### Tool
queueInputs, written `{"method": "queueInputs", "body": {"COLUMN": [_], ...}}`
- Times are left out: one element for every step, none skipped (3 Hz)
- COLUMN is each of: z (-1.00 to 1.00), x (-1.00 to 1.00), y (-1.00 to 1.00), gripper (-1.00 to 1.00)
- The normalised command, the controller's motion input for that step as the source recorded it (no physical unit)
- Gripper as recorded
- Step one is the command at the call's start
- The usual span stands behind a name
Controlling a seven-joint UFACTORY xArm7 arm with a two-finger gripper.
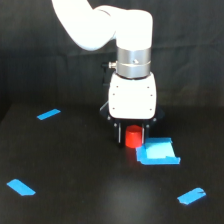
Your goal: Pick up the red object from the table
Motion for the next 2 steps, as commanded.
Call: {"method": "queueInputs", "body": {"z": [-0.02, 0.02], "x": [0.01, -0.02], "y": [0.05, -0.03], "gripper": [-0.97, -0.92]}}
